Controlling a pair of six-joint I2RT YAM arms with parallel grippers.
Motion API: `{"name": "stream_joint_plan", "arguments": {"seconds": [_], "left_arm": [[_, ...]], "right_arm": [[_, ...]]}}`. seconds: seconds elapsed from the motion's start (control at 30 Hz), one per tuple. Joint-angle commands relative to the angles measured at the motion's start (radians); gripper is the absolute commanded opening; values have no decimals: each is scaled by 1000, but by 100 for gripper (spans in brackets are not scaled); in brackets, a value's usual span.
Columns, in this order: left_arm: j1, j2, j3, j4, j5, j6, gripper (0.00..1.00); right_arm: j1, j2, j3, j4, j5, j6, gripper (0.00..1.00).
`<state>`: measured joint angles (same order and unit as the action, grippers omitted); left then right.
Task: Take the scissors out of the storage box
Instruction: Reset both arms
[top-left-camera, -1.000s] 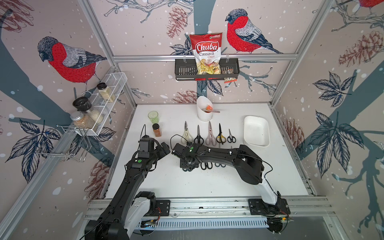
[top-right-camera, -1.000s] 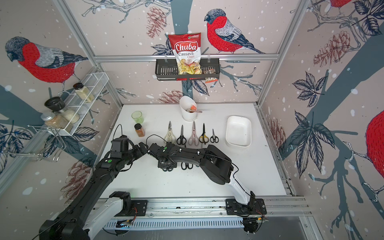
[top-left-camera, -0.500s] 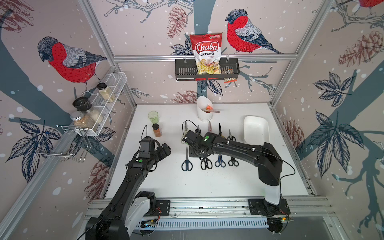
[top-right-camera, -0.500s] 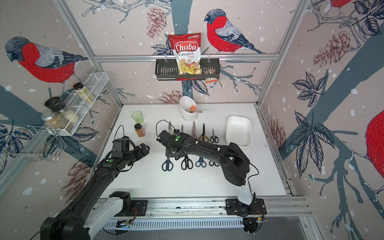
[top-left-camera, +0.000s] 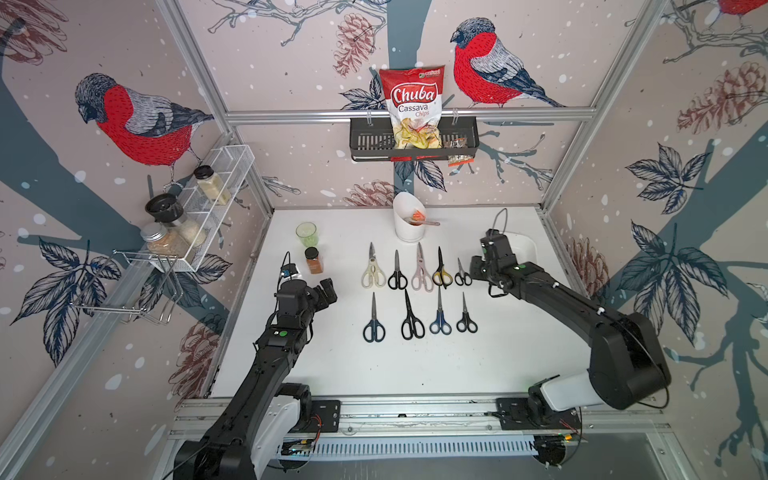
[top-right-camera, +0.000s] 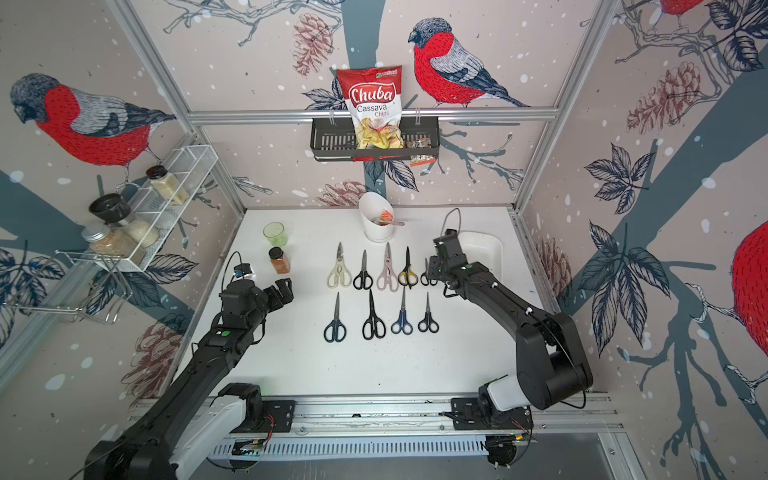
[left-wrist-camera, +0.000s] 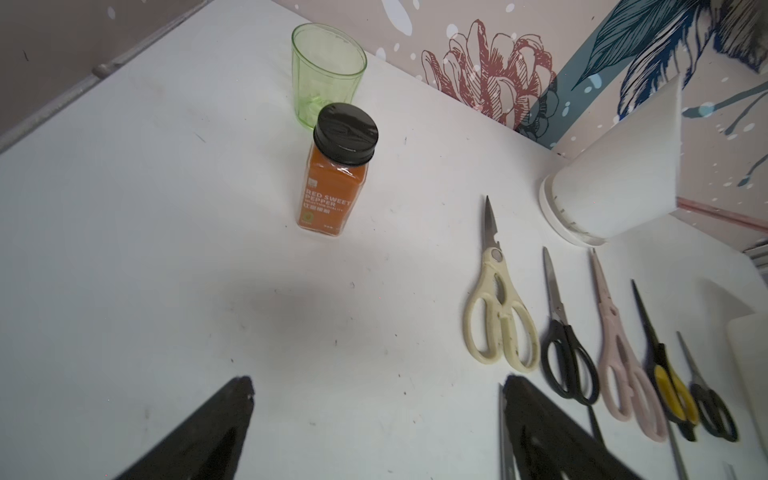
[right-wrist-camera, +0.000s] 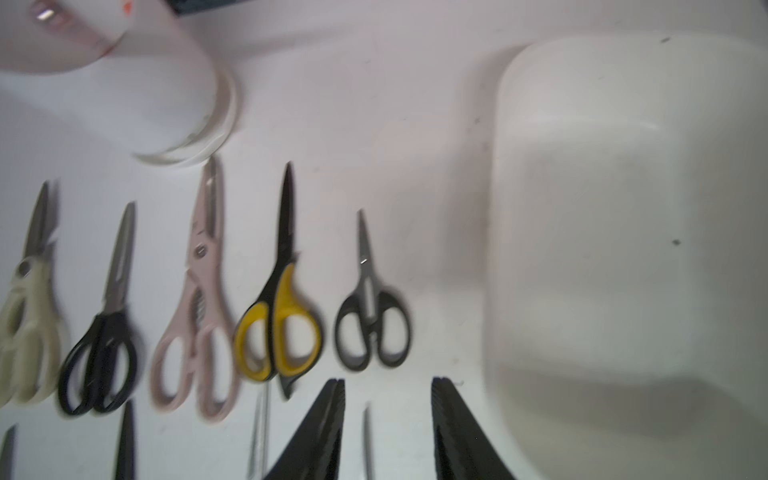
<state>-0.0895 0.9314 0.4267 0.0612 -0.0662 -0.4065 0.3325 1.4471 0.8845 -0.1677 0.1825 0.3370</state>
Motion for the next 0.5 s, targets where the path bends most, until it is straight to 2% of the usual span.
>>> {"name": "stream_joint_plan", "arguments": {"seconds": [0.0,0.1,0.27,0.37,0.47], "left_arm": [[0,127,10,271,-90,162,97],[0,230,-33,472,-109,238,96],[0,353,-93,743,-134,281,96],[-6,444,-97,823,-161,276,98],[-21,476,-55,782,-171,285,98]], "right_arm": [[-149,-18,-130,361,37,-131,39],[-249,-42,-291,620,39,-173,39],[-260,-40,-525,1078,64,-281,40],[-217,-3,-607,1265,171,-308,41],[-220,39,-647,1395,195,-305,43]]}}
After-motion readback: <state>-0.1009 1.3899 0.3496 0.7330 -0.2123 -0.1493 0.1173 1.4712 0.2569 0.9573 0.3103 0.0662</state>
